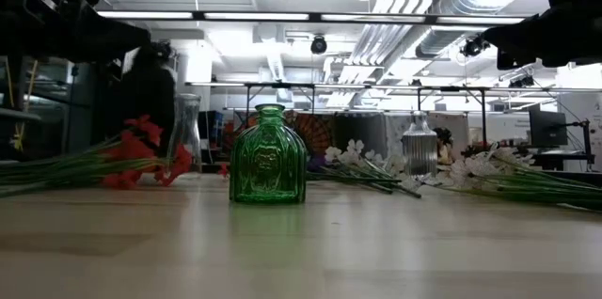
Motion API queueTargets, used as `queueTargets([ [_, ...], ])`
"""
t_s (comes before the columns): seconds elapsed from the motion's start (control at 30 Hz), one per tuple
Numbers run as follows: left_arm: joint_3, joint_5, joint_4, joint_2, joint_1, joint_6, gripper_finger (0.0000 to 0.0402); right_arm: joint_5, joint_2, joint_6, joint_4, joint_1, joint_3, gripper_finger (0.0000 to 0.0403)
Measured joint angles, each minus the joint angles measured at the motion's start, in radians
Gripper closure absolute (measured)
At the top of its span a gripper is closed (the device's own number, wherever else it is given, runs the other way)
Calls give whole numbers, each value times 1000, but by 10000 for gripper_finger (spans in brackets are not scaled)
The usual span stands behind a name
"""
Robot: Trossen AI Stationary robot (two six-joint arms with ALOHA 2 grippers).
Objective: Sort flowers into vase by color
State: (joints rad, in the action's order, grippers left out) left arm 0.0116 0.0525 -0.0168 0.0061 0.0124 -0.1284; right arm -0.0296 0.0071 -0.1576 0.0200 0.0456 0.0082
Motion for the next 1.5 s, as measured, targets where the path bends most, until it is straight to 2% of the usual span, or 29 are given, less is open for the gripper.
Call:
queueTargets([
  [0.2,0,0,0,0,0,0,396,0,1,27,40,0,0,403],
  [0.23,0,0,0,0,0,0,396,-2,2,101,121,0,0,403],
  [0.3,0,0,0,0,0,0,396,1,2,388,408,1,0,403],
  [0.37,0,0,0,0,0,0,396,84,5,658,719,0,0,403],
  [0.43,0,0,0,0,0,0,396,180,6,764,915,-1,1,403],
  [0.47,0,0,0,0,0,0,396,197,6,772,947,-1,8,403],
  [0.57,0,0,0,0,0,0,396,147,69,840,792,4,92,403],
  [0.67,0,0,0,0,0,0,396,46,256,1012,490,25,231,403],
  [0.83,0,0,0,0,0,0,396,-305,627,1084,-31,104,515,393],
  [0.93,0,0,0,0,0,0,396,-388,823,1111,-292,214,662,375],
  [1.07,0,0,0,0,0,0,396,-357,1038,1247,-503,372,800,339],
  [1.13,0,0,0,0,0,0,396,-327,1132,1411,-585,444,835,317],
  [1.23,0,0,0,0,0,0,396,-276,1235,1750,-594,545,865,285],
  [1.3,0,0,0,0,0,0,396,-189,1294,2025,-593,607,868,266],
  [1.4,0,0,0,0,0,0,396,24,1359,2406,-580,688,868,243],
  [1.43,0,0,0,0,0,0,396,72,1378,2443,-574,701,870,237],
  [1.5,0,0,0,0,0,0,396,81,1420,2468,-565,699,870,228],
])
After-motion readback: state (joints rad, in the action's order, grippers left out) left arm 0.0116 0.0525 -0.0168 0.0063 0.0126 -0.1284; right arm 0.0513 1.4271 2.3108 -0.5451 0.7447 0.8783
